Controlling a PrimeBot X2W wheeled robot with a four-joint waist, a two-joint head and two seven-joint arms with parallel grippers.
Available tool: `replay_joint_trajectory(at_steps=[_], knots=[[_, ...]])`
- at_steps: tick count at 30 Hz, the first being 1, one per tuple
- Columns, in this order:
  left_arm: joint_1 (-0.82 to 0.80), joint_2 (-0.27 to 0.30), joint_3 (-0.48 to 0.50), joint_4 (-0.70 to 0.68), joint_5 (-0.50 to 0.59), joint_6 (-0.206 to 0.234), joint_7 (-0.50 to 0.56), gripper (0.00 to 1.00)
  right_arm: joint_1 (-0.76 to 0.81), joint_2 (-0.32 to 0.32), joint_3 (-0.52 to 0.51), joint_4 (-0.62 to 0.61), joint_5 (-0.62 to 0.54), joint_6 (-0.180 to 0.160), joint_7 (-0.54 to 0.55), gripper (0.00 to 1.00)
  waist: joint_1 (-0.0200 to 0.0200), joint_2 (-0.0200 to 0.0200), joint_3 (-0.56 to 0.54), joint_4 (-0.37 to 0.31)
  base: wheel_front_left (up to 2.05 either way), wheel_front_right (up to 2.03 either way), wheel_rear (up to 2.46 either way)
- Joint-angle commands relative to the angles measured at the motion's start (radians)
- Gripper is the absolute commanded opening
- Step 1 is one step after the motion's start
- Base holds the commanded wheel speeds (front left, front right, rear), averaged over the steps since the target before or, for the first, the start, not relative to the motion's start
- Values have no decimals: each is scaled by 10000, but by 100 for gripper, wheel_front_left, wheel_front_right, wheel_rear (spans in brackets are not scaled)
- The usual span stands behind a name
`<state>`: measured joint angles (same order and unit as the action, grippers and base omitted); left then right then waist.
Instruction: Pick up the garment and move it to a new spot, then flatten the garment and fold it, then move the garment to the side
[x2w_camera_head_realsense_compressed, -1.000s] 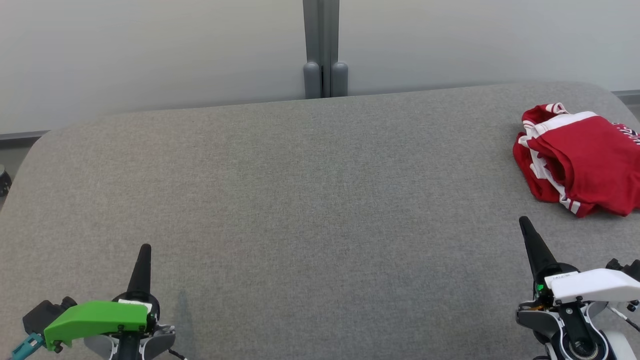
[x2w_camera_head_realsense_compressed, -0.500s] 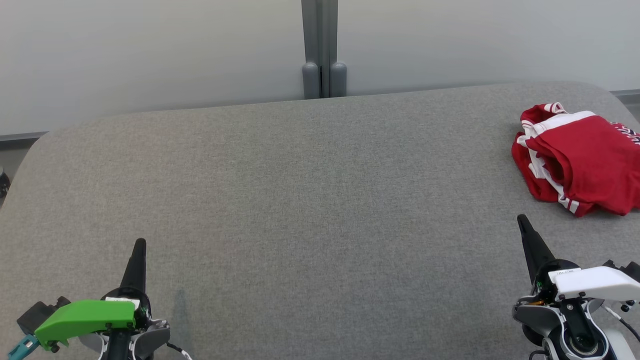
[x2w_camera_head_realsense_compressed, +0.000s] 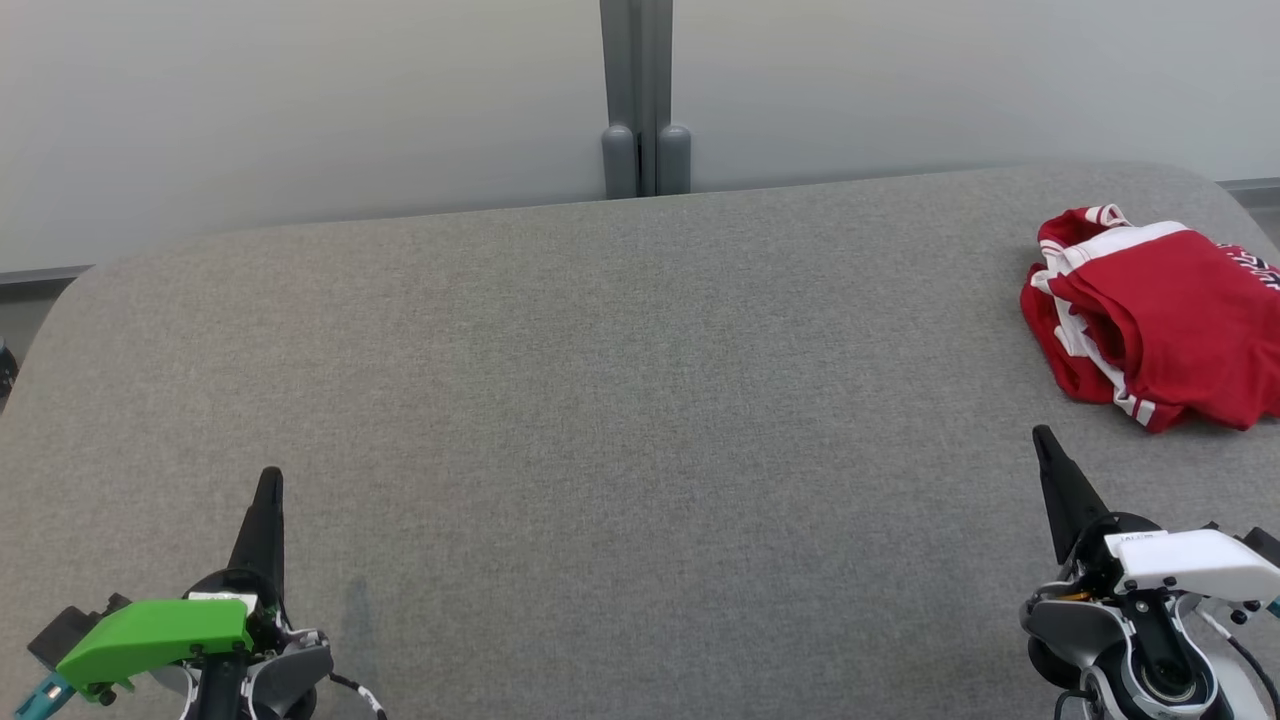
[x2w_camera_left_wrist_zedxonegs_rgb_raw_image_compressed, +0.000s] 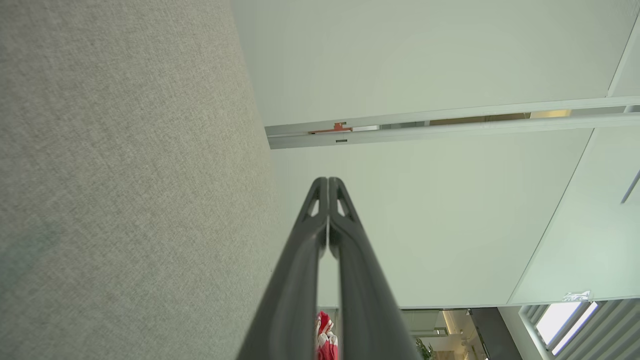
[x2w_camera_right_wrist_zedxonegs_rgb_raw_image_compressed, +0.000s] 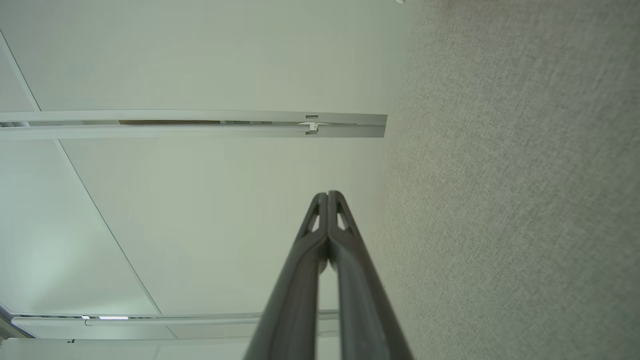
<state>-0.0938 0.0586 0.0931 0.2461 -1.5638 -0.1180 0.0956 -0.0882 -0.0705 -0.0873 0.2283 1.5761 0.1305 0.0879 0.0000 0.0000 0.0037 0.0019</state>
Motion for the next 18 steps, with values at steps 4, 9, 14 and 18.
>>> replay_joint_trajectory(at_steps=[4,9,14,18], knots=[[-209,-19,142,-20,-389,-130,111,0,-217,42,-52,126,375,4,83,0,0,0,-3,-10,0,0,0],[-195,-45,200,-14,-548,-164,153,0,-246,63,-70,191,560,4,103,0,0,0,-6,-19,0,0,0],[-192,-45,204,-13,-539,-158,160,0,-230,73,-82,190,539,4,121,0,0,0,-6,-19,0,0,0],[-192,-48,207,-13,-534,-158,165,0,-231,79,-93,192,525,4,129,0,0,0,-6,-19,0,0,0]])
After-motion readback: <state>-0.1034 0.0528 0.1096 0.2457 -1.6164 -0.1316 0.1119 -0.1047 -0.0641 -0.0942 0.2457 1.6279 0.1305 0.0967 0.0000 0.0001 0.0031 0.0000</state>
